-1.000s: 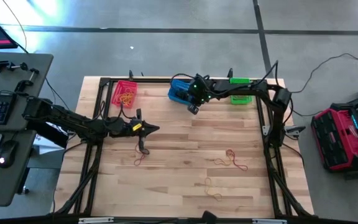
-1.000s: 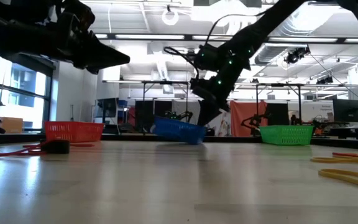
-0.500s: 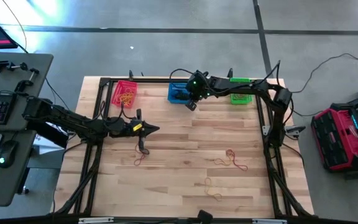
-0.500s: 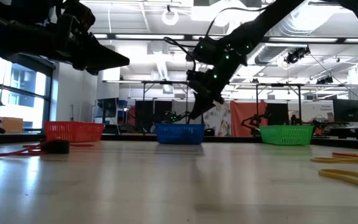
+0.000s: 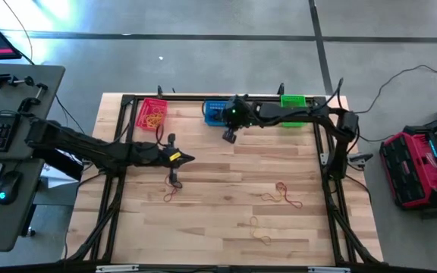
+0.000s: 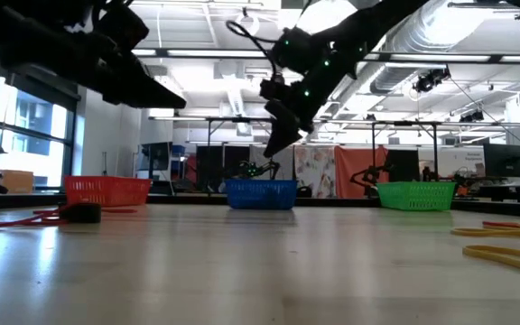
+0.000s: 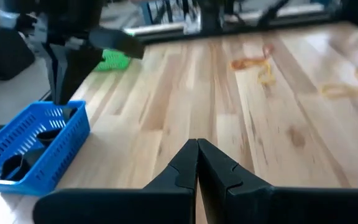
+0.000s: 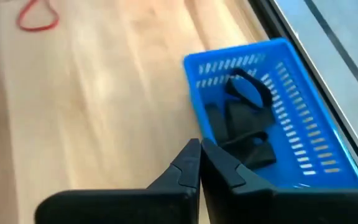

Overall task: Sort rubber bands into baskets
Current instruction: Put the top left red rubber band into the green bin

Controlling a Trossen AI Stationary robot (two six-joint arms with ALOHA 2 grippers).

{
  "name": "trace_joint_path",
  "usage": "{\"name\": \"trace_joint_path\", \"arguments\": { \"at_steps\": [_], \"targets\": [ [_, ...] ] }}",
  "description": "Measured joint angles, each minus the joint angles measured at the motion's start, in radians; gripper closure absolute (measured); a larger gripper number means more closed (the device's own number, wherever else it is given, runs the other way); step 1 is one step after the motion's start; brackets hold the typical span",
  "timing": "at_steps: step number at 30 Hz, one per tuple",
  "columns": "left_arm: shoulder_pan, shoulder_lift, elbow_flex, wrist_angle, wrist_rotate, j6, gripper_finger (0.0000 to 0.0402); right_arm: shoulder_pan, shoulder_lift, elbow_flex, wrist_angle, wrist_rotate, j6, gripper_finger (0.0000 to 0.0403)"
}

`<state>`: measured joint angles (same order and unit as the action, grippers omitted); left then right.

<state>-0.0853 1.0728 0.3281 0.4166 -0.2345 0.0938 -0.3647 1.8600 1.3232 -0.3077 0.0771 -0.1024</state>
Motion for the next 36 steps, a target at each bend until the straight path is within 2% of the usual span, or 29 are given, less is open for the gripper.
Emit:
{"name": "trace_joint_path", "arguments": {
  "at_steps": [10,13,16,24,30,33,36],
  "targets": [
    [-0.017,-0.118,0.153,-0.383,0.045,-0.024,0.0401,0.138,-0.019,-0.130,0.269,0.011,0.028,0.0403],
    [-0.022,-0.149,0.213,-0.583,0.050,-0.074,0.0401,0.185,-0.025,-0.174,0.348,0.038,0.064,0.0403],
    [-0.023,-0.163,0.268,-0.772,0.049,-0.140,0.0401,0.243,-0.042,-0.213,0.392,0.065,0.097,0.0403],
    [-0.018,-0.151,0.308,-1.057,0.025,-0.317,0.0401,0.394,-0.063,-0.281,0.411,0.179,0.180,0.0403],
    [-0.001,-0.105,0.308,-1.184,-0.025,-0.434,0.0395,0.474,-0.064,-0.292,0.418,0.248,0.224,0.0403],
    [0.015,-0.068,0.308,-1.211,-0.040,-0.494,0.0378,0.502,-0.064,-0.292,0.431,0.279,0.225,0.0403],
    [0.045,-0.015,0.308,-1.219,-0.009,-0.556,0.0355,0.521,-0.064,-0.292,0.434,0.284,0.228,0.0403]
  ]
}}
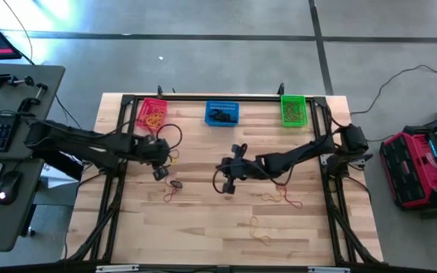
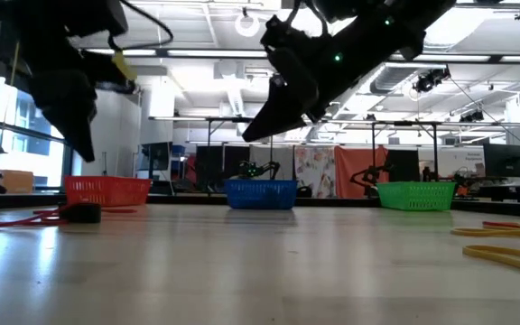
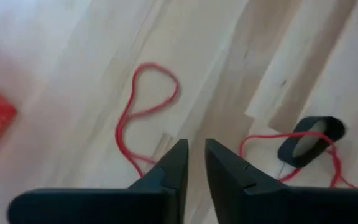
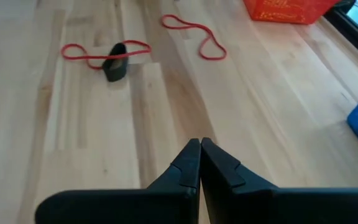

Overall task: Sort rubber bands into baskets
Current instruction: Put the top left red rubber band into the green bin

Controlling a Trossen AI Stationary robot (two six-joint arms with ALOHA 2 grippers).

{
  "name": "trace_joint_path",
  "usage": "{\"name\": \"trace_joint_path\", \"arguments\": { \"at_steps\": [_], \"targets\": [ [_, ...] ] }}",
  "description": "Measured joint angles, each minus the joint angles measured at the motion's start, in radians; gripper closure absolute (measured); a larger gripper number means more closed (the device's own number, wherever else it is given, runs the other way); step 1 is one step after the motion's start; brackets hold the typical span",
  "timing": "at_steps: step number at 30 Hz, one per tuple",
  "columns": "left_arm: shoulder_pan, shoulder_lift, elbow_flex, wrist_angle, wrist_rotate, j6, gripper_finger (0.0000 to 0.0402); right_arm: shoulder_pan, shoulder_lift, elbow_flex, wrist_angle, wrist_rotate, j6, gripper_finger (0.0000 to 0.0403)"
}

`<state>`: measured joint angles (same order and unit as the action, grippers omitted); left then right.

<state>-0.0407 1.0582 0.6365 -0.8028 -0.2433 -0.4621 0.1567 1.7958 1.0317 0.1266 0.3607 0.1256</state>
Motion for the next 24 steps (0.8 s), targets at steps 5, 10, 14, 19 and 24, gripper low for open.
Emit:
{"name": "trace_joint_path", "arguments": {
  "at_steps": [5,10,14,19,24],
  "targets": [
    [0.068,0.107,0.000,-0.002,0.008,-0.032,0.0316,0.029,0.000,0.000,0.006,0.001,0.007,0.0403],
    [0.153,0.157,-0.001,0.013,-0.028,0.042,0.0306,0.049,0.000,0.000,0.005,0.000,0.007,0.0403],
    [0.226,0.161,-0.001,0.056,0.007,0.108,0.0318,0.056,0.000,0.000,0.005,0.000,0.006,0.0403],
    [0.311,0.170,-0.018,0.074,0.139,0.162,0.0329,0.059,0.000,0.000,0.005,0.000,0.006,0.0403],
    [0.361,0.215,-0.063,0.090,0.155,0.167,0.0318,0.059,0.000,0.001,0.004,-0.001,0.005,0.0403]
  ]
}}
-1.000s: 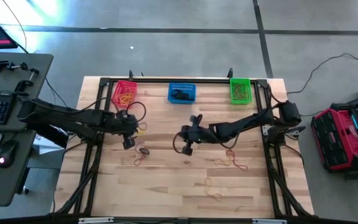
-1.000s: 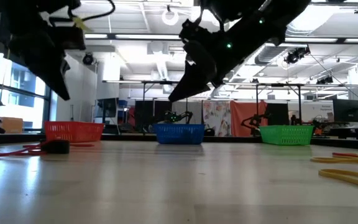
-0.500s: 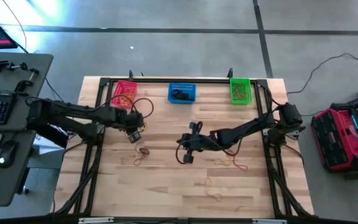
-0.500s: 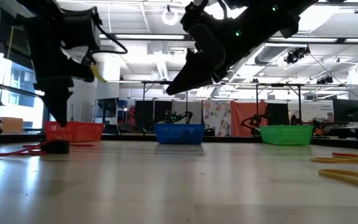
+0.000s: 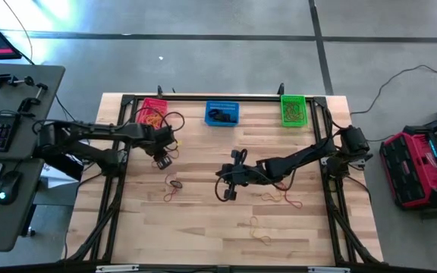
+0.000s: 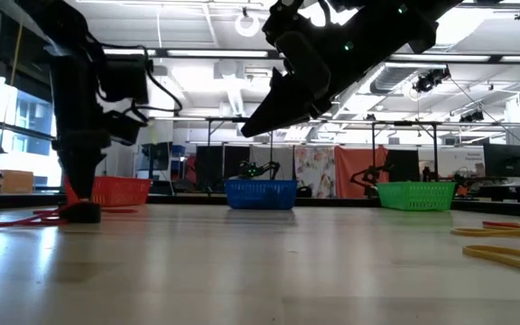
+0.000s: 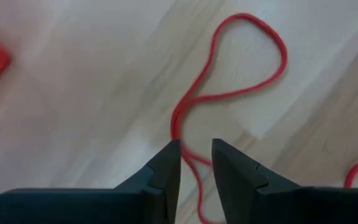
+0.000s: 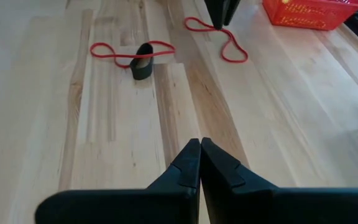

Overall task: Sort rubber bands into baskets
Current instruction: Put the top left red rubber band into the green bin

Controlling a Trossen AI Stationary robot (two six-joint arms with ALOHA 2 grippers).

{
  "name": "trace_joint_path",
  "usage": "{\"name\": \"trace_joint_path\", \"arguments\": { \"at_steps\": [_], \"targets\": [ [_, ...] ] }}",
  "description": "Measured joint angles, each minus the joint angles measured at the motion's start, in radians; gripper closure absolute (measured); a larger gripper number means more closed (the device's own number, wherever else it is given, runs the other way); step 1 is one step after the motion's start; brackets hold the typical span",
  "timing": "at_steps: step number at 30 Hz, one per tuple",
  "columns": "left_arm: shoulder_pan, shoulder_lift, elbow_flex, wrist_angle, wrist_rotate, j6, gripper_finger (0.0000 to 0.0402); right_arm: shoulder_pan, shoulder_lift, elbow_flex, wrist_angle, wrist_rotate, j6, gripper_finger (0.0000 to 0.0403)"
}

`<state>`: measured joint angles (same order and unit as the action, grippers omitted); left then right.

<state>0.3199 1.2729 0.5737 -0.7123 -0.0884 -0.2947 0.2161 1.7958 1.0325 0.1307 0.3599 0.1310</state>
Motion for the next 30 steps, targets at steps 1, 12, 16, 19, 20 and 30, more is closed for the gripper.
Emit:
{"name": "trace_joint_path", "arguments": {
  "at_steps": [1,12,16,19,20,30],
  "targets": [
    [0.002,0.007,0.000,0.010,0.003,0.000,0.0312,0.001,0.000,0.000,0.000,0.000,0.000,0.0403],
    [0.001,0.036,0.001,0.033,-0.025,-0.005,0.0266,0.001,0.000,0.000,0.001,-0.002,-0.008,0.0403],
    [0.001,0.066,0.001,0.034,-0.025,-0.007,0.0277,0.001,0.001,0.000,0.001,-0.003,-0.008,0.0403],
    [0.003,0.093,0.004,0.038,-0.024,-0.010,0.0291,0.001,0.001,0.000,0.001,-0.003,-0.008,0.0403],
    [0.004,0.101,0.006,0.040,-0.023,-0.009,0.0296,0.001,0.001,0.000,0.002,-0.003,-0.008,0.0403],
    [0.005,0.093,0.003,0.053,-0.004,0.021,0.0354,0.001,0.001,0.000,0.002,-0.003,-0.008,0.0403]
  ]
}}
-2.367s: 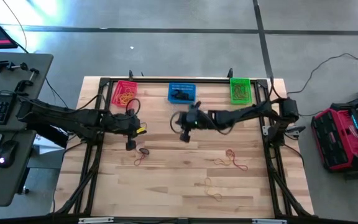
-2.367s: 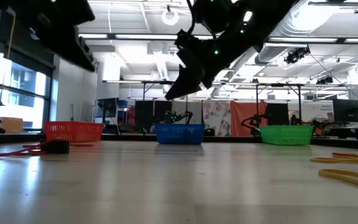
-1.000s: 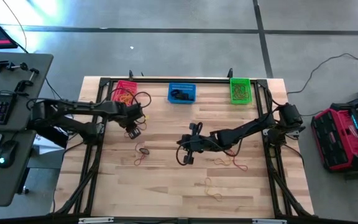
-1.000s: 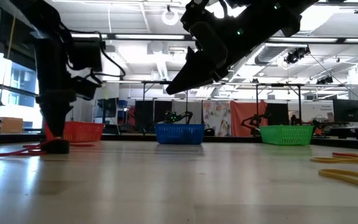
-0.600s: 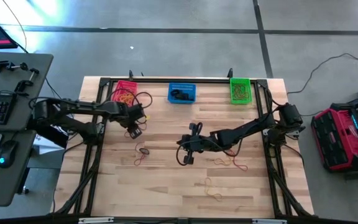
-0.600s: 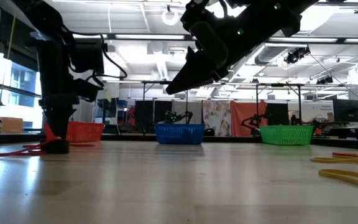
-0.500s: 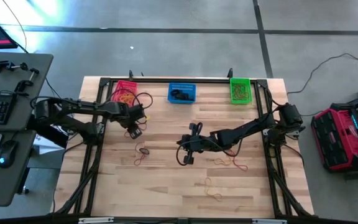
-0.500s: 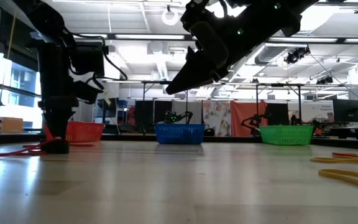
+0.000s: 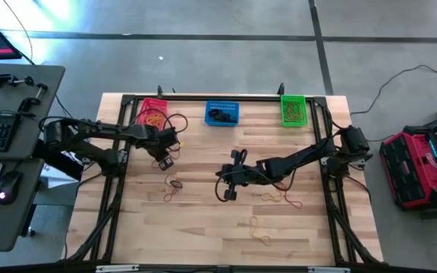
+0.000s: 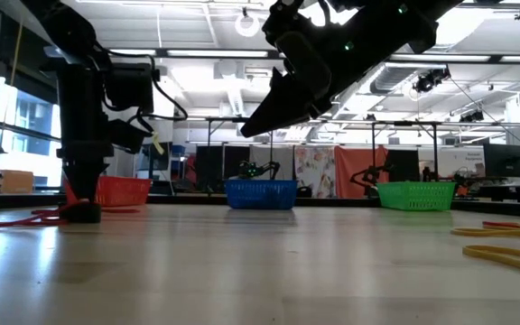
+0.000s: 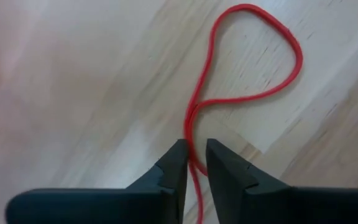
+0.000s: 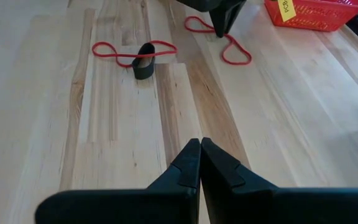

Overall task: Sort rubber bands into baskets
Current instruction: Put the top left red rubber band into the green bin

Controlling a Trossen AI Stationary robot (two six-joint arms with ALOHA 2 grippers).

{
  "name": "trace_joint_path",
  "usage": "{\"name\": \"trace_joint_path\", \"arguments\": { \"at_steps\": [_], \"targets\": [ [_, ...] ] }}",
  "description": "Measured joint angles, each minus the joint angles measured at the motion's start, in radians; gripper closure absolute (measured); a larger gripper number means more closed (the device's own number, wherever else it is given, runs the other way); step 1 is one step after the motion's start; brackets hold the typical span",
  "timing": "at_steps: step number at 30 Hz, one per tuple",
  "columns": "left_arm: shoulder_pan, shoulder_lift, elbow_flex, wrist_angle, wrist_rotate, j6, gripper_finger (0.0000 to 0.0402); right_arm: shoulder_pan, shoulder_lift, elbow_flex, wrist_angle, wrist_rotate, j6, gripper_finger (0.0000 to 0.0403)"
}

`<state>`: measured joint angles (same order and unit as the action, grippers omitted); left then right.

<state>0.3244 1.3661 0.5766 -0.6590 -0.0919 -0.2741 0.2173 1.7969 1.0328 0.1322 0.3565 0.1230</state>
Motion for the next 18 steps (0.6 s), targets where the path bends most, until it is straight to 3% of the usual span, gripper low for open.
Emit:
{"name": "trace_joint_path", "arguments": {
  "at_steps": [8,18],
  "targets": [
    [-0.043,-0.010,-0.002,0.005,-0.009,0.015,0.0398,0.000,0.000,0.000,0.000,0.000,0.000,0.0403],
    [-0.130,-0.049,-0.004,0.011,-0.041,0.014,0.0401,0.000,0.000,0.000,-0.008,0.000,0.000,0.0403]
  ]
}}
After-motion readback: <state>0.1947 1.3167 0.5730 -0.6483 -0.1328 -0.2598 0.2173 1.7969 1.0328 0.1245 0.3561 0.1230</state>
